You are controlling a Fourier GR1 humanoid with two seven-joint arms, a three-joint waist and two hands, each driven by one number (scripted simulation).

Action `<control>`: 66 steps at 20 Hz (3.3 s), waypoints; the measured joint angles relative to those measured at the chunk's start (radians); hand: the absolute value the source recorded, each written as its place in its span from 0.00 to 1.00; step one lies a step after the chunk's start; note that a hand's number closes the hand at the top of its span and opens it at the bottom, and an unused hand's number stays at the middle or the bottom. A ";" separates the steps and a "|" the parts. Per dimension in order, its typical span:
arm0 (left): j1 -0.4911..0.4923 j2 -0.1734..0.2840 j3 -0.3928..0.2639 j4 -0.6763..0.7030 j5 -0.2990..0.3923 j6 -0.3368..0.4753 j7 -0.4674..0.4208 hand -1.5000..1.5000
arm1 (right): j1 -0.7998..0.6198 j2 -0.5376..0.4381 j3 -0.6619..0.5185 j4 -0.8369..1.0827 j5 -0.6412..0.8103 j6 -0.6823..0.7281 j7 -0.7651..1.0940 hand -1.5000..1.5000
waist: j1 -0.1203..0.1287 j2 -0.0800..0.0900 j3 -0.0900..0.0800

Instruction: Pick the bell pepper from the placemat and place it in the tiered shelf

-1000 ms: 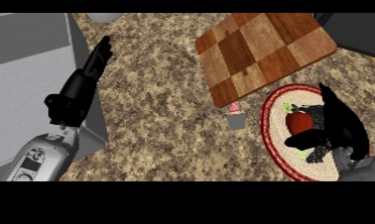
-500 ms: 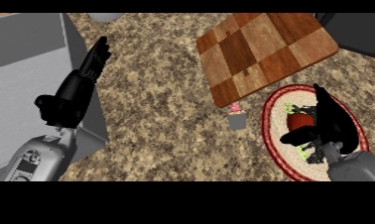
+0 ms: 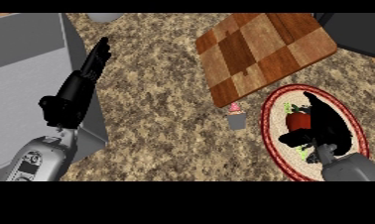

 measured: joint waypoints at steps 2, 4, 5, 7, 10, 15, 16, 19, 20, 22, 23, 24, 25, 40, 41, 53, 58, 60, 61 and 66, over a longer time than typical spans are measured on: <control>0.004 -0.006 -0.002 -0.003 -0.010 0.004 -0.005 0.50 | 0.006 0.005 0.014 0.016 0.002 0.014 -0.013 1.00 | 0.000 0.000 0.001; -0.001 -0.004 0.007 0.000 -0.007 -0.005 -0.003 0.50 | -0.008 0.008 0.018 0.041 0.010 0.024 -0.025 1.00 | 0.002 0.001 0.000; 0.001 -0.007 0.007 -0.002 -0.008 -0.006 -0.001 0.50 | -0.007 0.004 0.022 0.053 0.019 0.024 -0.042 1.00 | 0.002 0.000 -0.001; 0.004 -0.011 0.003 -0.007 -0.014 -0.008 0.001 0.50 | -0.017 0.000 0.031 0.070 0.038 0.033 -0.055 1.00 | 0.003 -0.001 -0.002; 0.007 -0.015 0.011 -0.002 -0.021 -0.009 -0.007 0.50 | -0.018 -0.009 0.034 0.053 0.059 0.040 -0.061 1.00 | -0.002 -0.002 -0.001; 0.009 -0.022 0.015 -0.004 -0.036 -0.009 -0.005 0.50 | -0.024 0.010 0.029 0.030 0.086 0.015 -0.068 1.00 | -0.005 -0.002 0.002; 0.012 -0.025 0.012 -0.008 -0.038 -0.010 -0.006 0.50 | -0.046 0.029 0.035 0.026 0.097 0.016 -0.050 1.00 | -0.002 -0.002 0.001; 0.009 -0.033 0.012 -0.018 -0.034 -0.017 -0.001 0.50 | -0.132 0.108 0.049 0.064 0.130 0.009 -0.013 1.00 | 0.014 0.002 0.000; 0.008 -0.037 0.010 -0.018 -0.035 -0.019 -0.001 0.50 | -0.170 0.138 0.054 0.074 0.138 0.015 0.007 1.00 | 0.018 0.003 0.000; -0.001 -0.041 0.006 -0.013 -0.047 -0.017 0.003 0.50 | -0.241 0.196 0.054 0.100 0.161 0.008 0.030 1.00 | 0.022 0.005 0.000; -0.004 -0.041 0.008 -0.011 -0.047 -0.020 0.007 0.50 | -0.275 0.218 0.045 0.115 0.165 0.003 0.032 1.00 | 0.023 0.006 0.000; -0.007 -0.041 0.012 -0.009 -0.045 -0.022 0.011 0.50 | -0.298 0.245 0.039 0.126 0.178 -0.020 0.033 1.00 | 0.023 0.007 0.000; -0.006 -0.041 0.013 -0.007 -0.049 -0.021 0.013 0.50 | -0.315 0.270 0.033 0.119 0.191 -0.042 0.038 1.00 | 0.020 0.006 0.000; 0.024 -0.041 0.043 -0.021 -0.059 -0.032 0.025 0.50 | -0.532 0.355 -0.092 -0.006 0.496 -0.143 0.113 1.00 | -0.013 -0.002 -0.001; 0.024 -0.041 0.043 -0.021 -0.061 -0.033 0.025 0.50 | -0.549 0.346 -0.108 -0.009 0.515 -0.131 0.121 1.00 | -0.014 -0.002 -0.001; 0.032 -0.059 0.048 -0.034 -0.082 -0.034 0.023 0.50 | -0.702 0.244 -0.272 -0.057 0.685 0.010 0.158 1.00 | -0.010 0.000 -0.002; 0.022 -0.063 0.057 -0.028 -0.084 -0.044 0.021 0.50 | -0.747 0.202 -0.353 -0.031 0.700 0.043 0.136 1.00 | -0.006 0.003 -0.002; 0.014 -0.067 0.053 -0.019 -0.098 -0.040 0.024 0.50 | -0.766 0.187 -0.376 -0.017 0.711 0.056 0.129 1.00 | -0.005 0.003 -0.001; 0.014 -0.068 0.055 -0.019 -0.097 -0.043 0.021 0.50 | -0.778 0.175 -0.390 -0.013 0.714 0.063 0.124 1.00 | -0.005 0.003 -0.001; 0.014 -0.074 0.065 -0.022 -0.088 -0.057 0.013 0.50 | -0.820 0.114 -0.453 0.040 0.724 0.084 0.092 1.00 | 0.002 0.005 -0.002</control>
